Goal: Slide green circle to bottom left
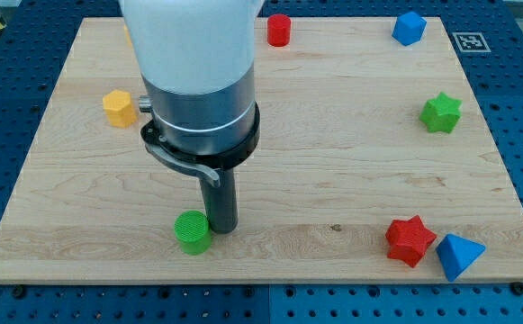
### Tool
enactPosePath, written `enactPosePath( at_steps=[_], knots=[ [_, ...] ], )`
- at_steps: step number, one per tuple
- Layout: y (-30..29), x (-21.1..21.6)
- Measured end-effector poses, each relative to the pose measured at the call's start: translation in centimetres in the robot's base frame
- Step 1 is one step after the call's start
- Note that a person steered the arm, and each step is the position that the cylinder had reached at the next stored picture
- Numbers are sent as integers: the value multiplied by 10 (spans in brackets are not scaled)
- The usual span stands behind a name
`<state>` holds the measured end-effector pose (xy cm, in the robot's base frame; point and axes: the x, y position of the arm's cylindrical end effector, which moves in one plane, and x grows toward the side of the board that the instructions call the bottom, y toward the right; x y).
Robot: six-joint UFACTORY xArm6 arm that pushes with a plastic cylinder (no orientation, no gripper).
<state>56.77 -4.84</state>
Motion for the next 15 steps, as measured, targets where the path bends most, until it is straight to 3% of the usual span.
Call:
enactPosePath(
  at_steps=[2,6,13,15],
  knots=[
    [14,25],
    [9,14],
    [-126,14],
    [-129,14]
  ],
)
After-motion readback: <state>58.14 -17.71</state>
